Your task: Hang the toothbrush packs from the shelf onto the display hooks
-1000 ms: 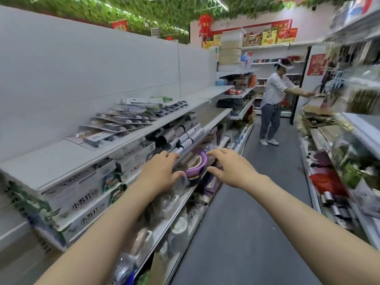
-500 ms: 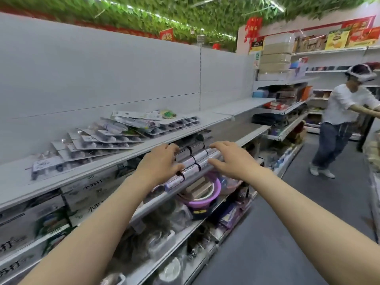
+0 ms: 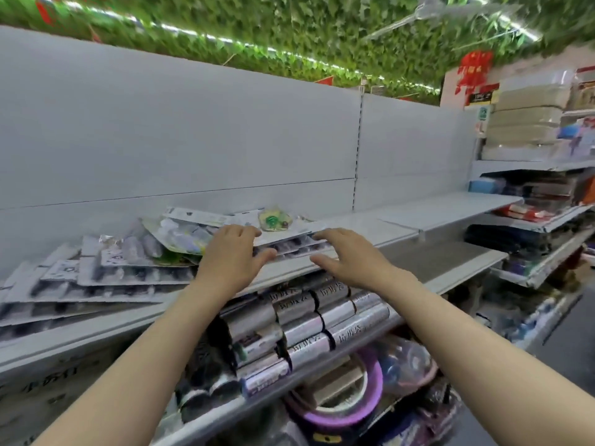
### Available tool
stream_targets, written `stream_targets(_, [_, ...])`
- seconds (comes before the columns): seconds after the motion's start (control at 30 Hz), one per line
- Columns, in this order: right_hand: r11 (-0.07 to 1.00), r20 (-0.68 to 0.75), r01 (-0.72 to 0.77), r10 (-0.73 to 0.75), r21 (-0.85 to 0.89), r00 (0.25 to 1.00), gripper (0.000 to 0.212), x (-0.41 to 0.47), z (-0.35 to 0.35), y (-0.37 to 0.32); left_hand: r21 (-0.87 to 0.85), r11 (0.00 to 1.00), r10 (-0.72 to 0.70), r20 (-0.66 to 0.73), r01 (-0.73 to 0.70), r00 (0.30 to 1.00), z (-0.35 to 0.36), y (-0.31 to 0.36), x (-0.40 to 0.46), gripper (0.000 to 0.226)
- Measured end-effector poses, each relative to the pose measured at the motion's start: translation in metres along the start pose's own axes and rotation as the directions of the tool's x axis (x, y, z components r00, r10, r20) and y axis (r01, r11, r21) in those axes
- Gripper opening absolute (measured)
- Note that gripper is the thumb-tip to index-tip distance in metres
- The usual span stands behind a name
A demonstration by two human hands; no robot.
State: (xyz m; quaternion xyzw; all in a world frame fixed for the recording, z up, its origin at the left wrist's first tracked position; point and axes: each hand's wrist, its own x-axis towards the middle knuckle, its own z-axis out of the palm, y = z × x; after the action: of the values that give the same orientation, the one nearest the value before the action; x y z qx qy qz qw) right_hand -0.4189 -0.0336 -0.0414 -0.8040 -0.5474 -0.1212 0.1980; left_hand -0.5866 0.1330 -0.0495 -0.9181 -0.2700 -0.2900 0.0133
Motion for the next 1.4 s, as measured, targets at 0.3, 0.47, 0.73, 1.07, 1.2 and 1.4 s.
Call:
stream_targets(0.3, [0.971,0.032,0.040,-0.049,0.236,0.998,0.052,0.118,0.028,0.059,0.175,0.969,-0.187,0.067,0.173,0.980,0.047,0.001,0.080,0.060])
stream_targets(0.47, [0.948,0.187,-0.032,-0.029,0.316,0.982,0.073,0.172,0.040,0.060,0.221,0.918,-0.357,0.092,0.330,0.930,0.058,-0.010,0.089,0.062])
stream_targets(0.73, [0.968,0.351,-0.046,-0.044,0.246,0.935,0.126,0.222,0.061,0.059,0.180,0.855,-0.505,0.078,0.486,0.860,0.057,-0.005,0.099,0.063])
stream_targets(1.07, [0.837,0.301,-0.085,-0.099,0.540,0.948,0.075,0.223,0.058,0.083,0.274,0.813,-0.564,0.149,0.514,0.812,0.061,-0.008,0.109,0.061])
stream_targets(1.2, [0.718,0.180,-0.105,-0.029,0.688,0.983,0.049,0.221,0.060,0.089,0.242,0.847,-0.513,0.137,0.474,0.847,0.060,-0.008,0.110,0.059])
stream_targets(1.4, [0.494,0.034,-0.069,0.081,0.867,0.996,0.047,0.222,0.057,0.099,0.162,0.908,-0.407,0.119,0.387,0.906,0.059,-0.005,0.116,0.042])
